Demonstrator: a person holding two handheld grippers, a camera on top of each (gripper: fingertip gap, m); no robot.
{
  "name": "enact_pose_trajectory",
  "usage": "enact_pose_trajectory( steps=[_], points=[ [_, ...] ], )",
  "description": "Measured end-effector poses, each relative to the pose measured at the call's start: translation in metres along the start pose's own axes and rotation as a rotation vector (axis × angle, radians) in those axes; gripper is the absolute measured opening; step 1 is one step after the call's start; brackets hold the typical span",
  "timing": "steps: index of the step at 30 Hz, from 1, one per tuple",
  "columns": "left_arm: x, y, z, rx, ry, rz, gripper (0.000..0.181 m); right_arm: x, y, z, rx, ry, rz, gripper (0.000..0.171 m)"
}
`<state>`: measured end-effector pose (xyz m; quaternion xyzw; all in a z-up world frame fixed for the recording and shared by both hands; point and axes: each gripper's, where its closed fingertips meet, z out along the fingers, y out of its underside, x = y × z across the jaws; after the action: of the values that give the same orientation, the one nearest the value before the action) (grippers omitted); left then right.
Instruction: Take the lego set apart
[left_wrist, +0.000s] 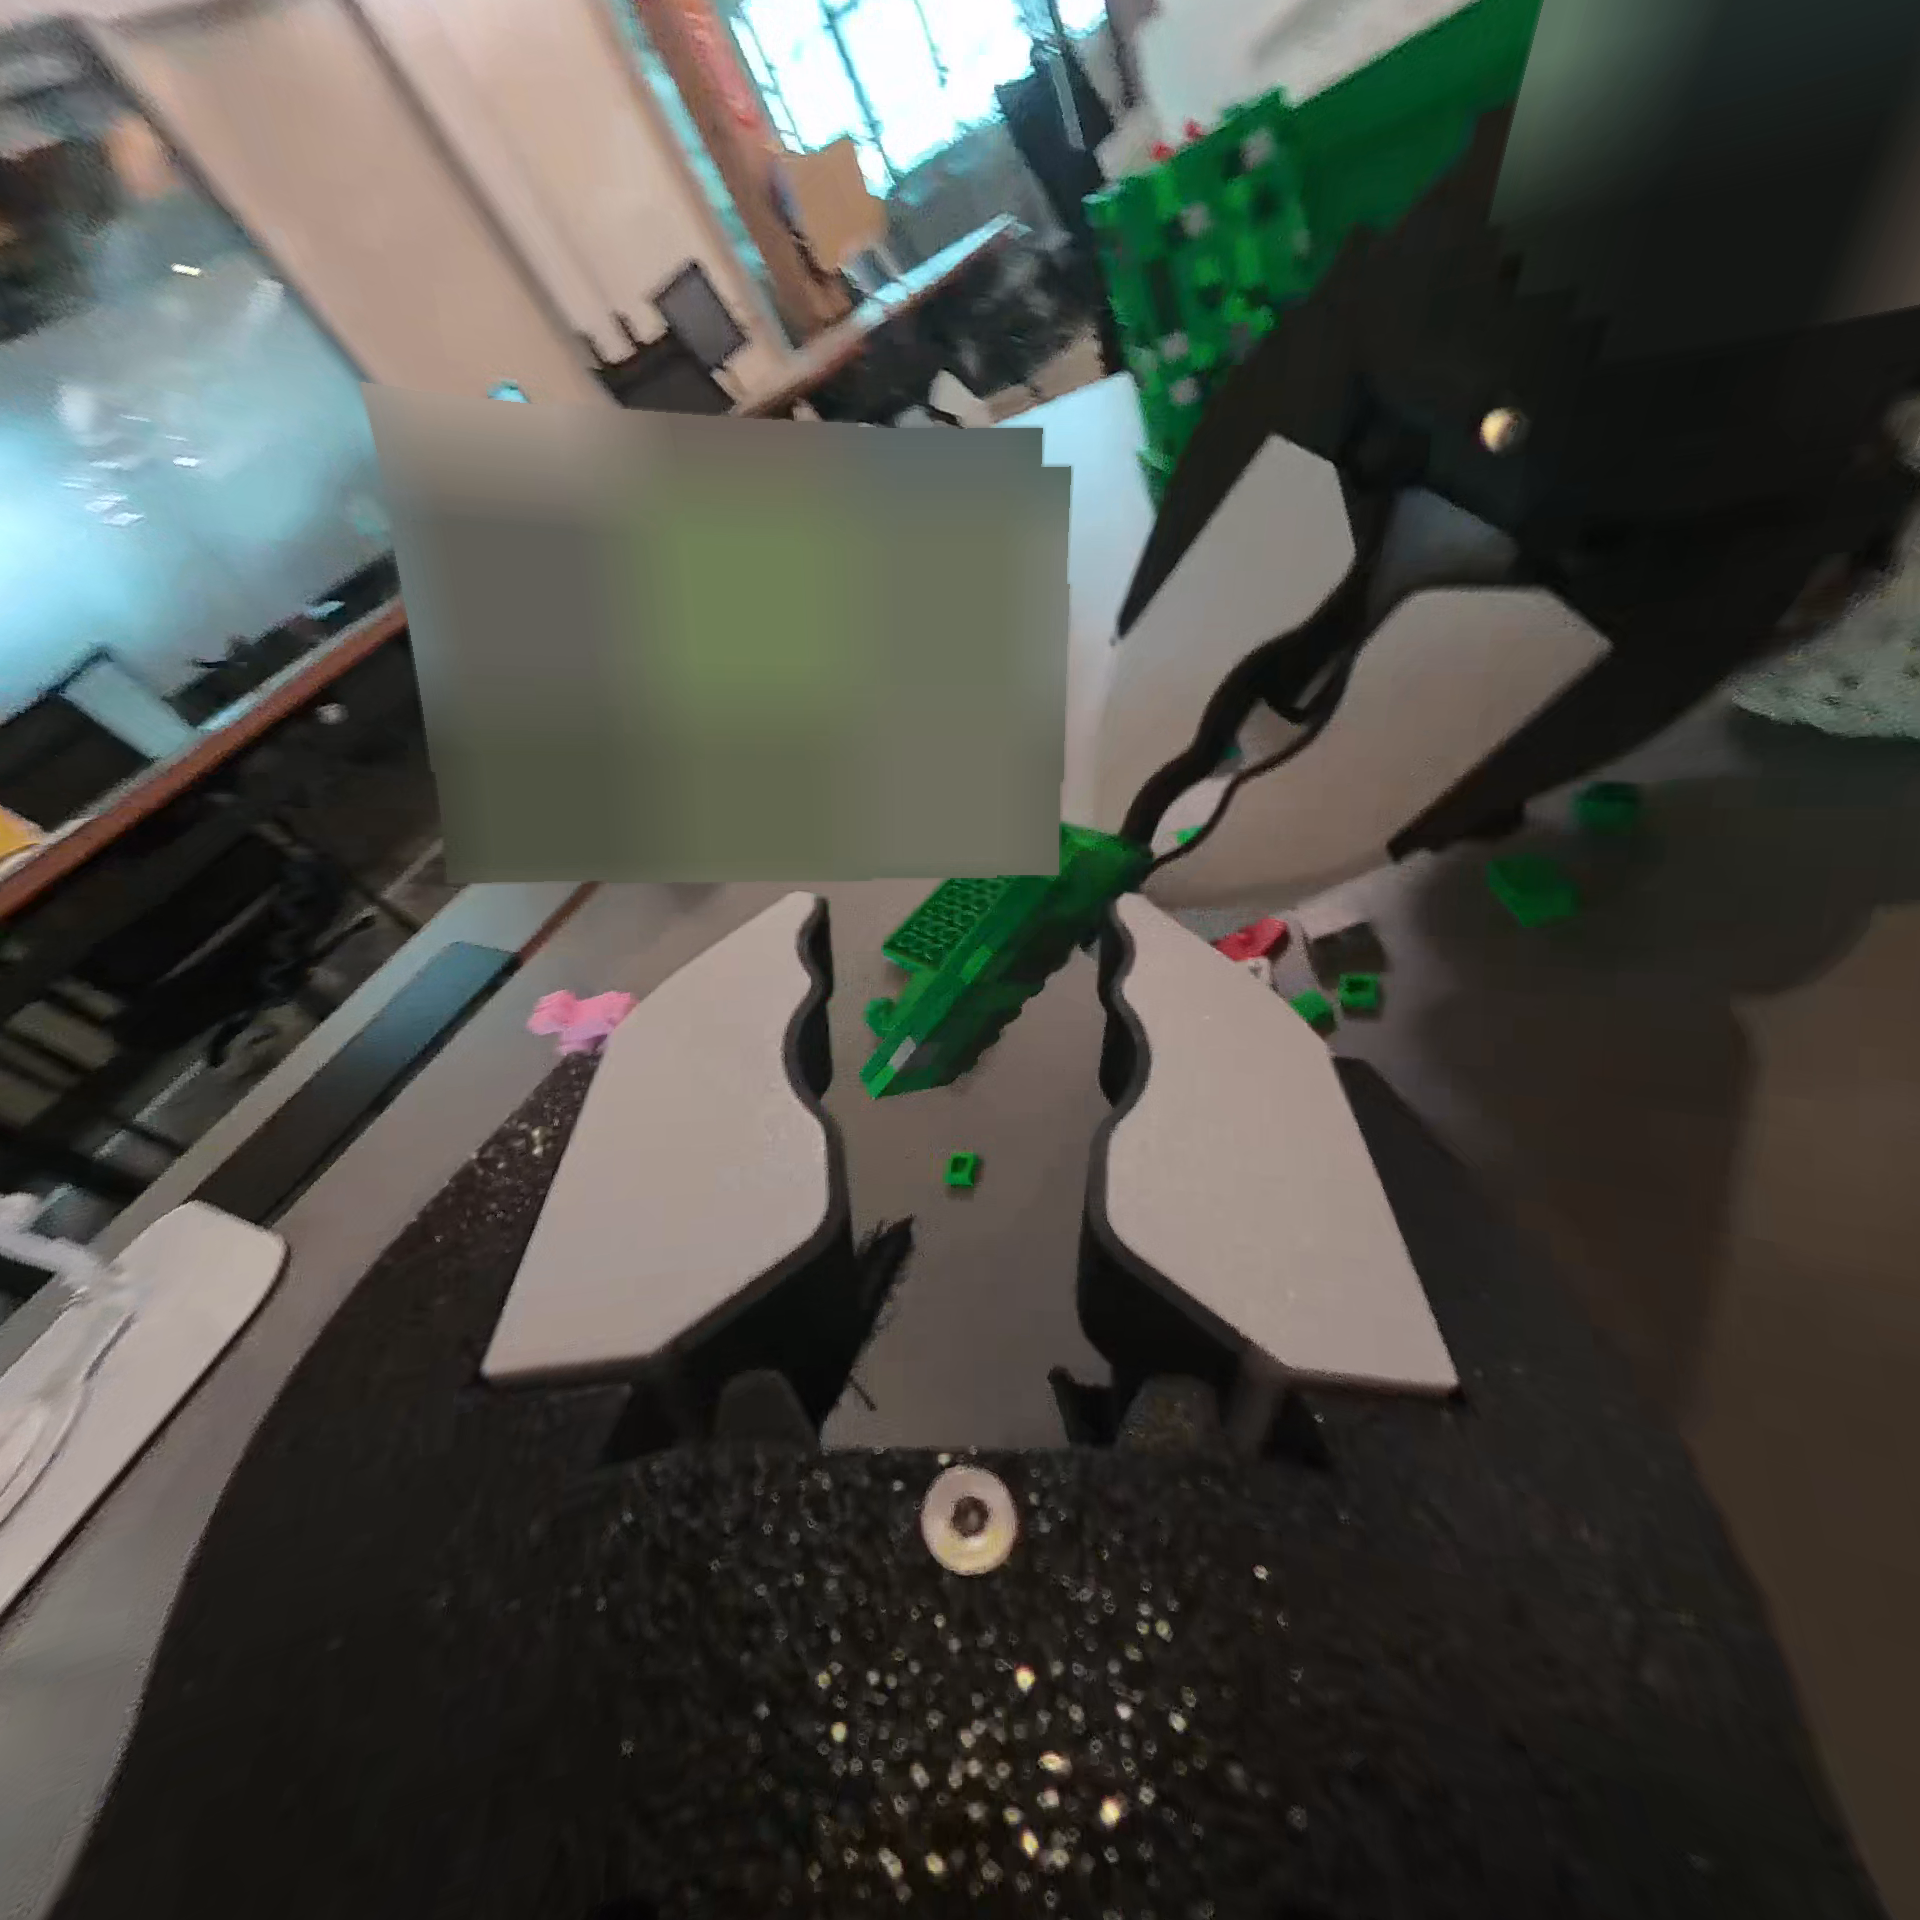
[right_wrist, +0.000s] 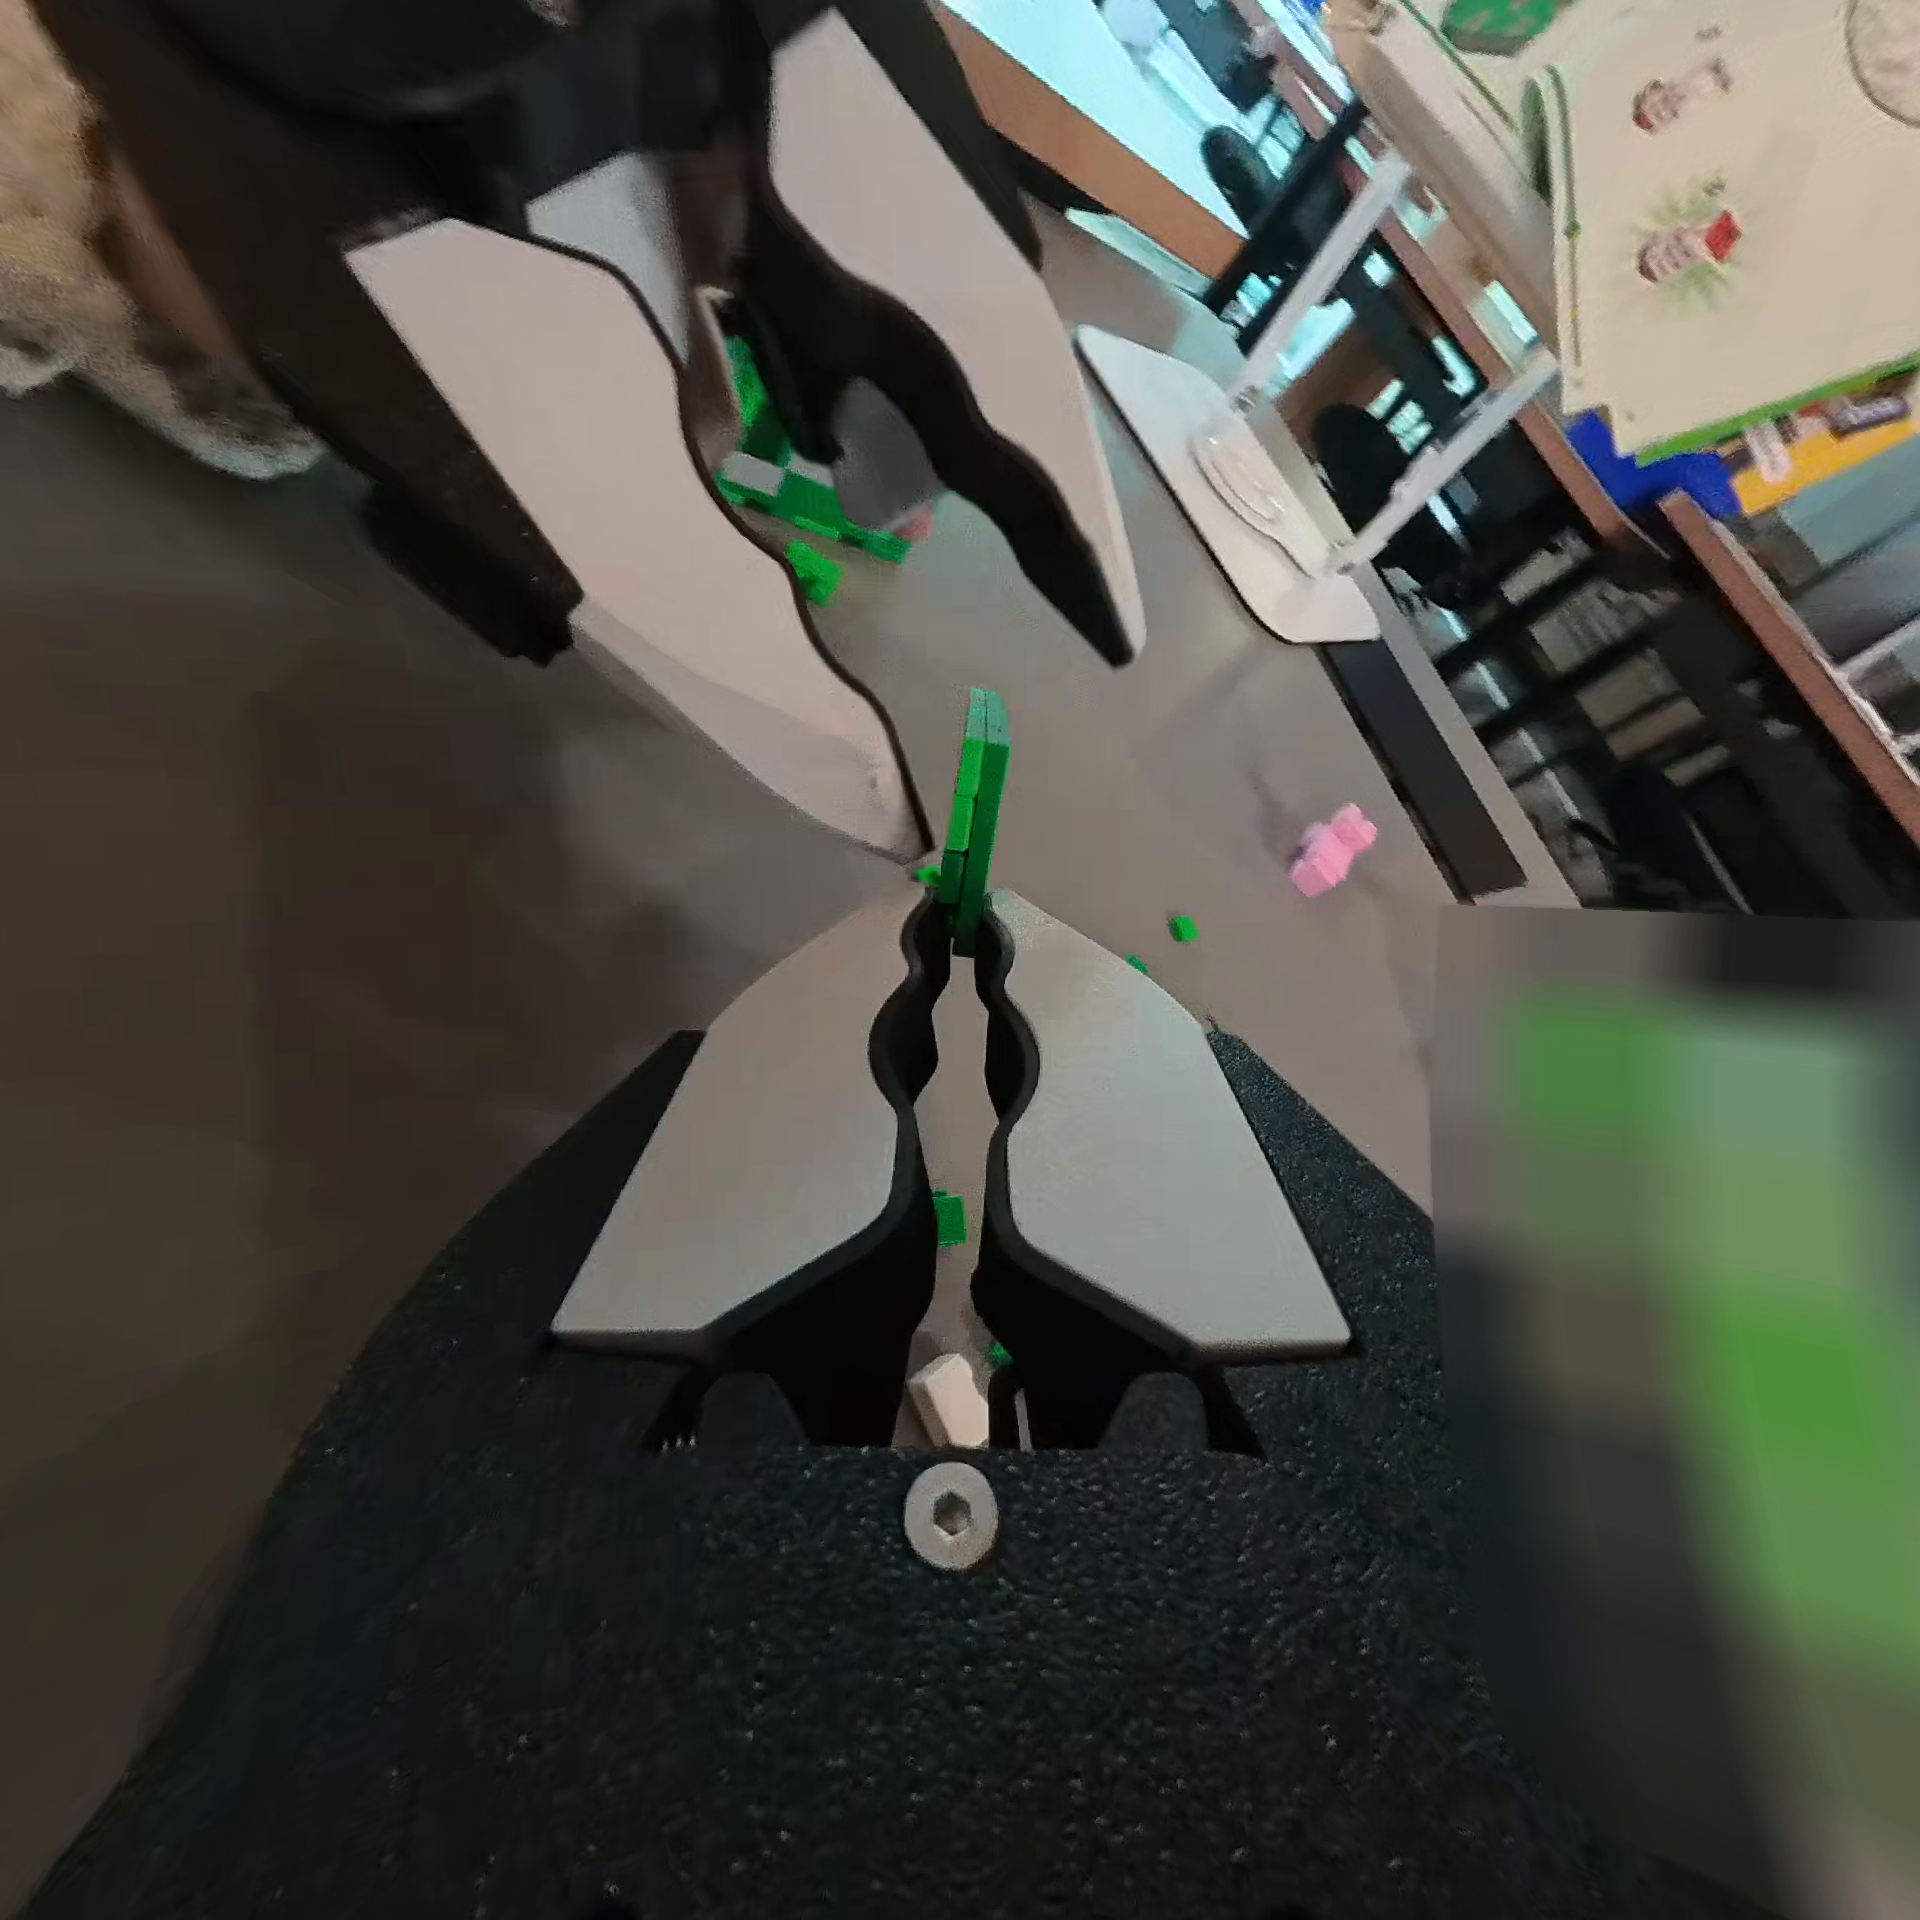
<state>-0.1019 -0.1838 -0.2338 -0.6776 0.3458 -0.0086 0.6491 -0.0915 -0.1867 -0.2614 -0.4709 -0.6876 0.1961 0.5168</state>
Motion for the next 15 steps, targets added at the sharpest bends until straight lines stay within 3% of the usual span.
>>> enact_pose_trajectory(
  steps=[5,15],
  points=[
    [-0.004,-0.004,0.002,0.019,-0.057,-0.166,0.056,0.017,-0.001,0.001,-0.019,0.201,-0.094,0.003],
    [-0.006,-0.011,0.001,0.078,-0.066,-0.255,0.067,0.025,-0.010,-0.002,-0.036,0.335,-0.183,0.003]
  ],
)
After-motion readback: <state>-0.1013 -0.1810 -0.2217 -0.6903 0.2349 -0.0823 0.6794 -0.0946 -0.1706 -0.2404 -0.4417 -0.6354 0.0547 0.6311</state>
